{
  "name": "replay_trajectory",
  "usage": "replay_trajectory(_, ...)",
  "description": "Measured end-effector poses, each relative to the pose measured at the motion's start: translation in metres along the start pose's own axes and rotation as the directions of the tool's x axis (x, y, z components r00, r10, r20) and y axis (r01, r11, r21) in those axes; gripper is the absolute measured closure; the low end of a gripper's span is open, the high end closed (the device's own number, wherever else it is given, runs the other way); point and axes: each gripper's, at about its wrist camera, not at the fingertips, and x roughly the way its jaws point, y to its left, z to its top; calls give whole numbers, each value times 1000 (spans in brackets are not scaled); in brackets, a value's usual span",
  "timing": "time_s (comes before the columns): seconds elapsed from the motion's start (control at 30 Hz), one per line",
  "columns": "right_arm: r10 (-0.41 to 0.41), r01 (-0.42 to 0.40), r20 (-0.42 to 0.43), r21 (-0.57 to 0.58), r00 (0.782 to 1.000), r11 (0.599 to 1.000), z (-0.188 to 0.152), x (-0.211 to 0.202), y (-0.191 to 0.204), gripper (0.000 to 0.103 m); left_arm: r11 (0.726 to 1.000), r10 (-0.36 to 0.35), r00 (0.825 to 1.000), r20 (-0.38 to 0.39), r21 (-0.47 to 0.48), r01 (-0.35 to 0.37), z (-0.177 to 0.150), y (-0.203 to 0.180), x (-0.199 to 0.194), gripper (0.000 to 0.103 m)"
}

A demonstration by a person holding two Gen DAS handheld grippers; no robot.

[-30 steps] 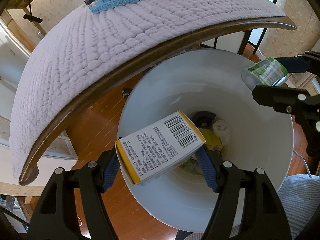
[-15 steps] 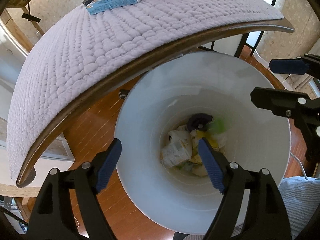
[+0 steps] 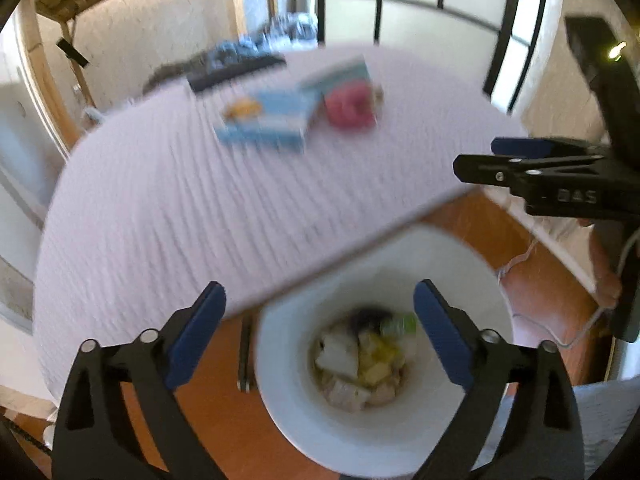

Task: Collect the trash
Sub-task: 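Move both open grippers back over the remaining items on the bed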

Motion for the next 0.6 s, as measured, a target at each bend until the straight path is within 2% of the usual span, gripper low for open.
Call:
replay_trajectory(0.13,-5,7,61,-28,998,1000,30,2,-9,21,999,40,997,65,-26,-38,28,23,-2,2)
replay_trajectory(0.2,-14,19,70,-72,997,997,46,9,-6,21,999,33,996,86,-44,-29,45,37,4,2)
replay_trajectory(0.37,-14,25,60,-179,998,984,75,33,-3,21,998,8,997,75,-57,-4,75,59,31,2)
replay_trajectory(0.4,-10,20,55,-191,998,981,80,37,-4,21,998,-2,998,69,-61,6,79,62,34,2)
replay_trajectory(0.5,14,-6,37,-217,999,976,93,49,-6,21,994,-88,995,41,-58,90,92,66,55,2)
replay_trajectory(0.6,39,-34,14,-243,999,969,104,63,-6,21,993,-113,993,18,-42,114,98,66,70,2)
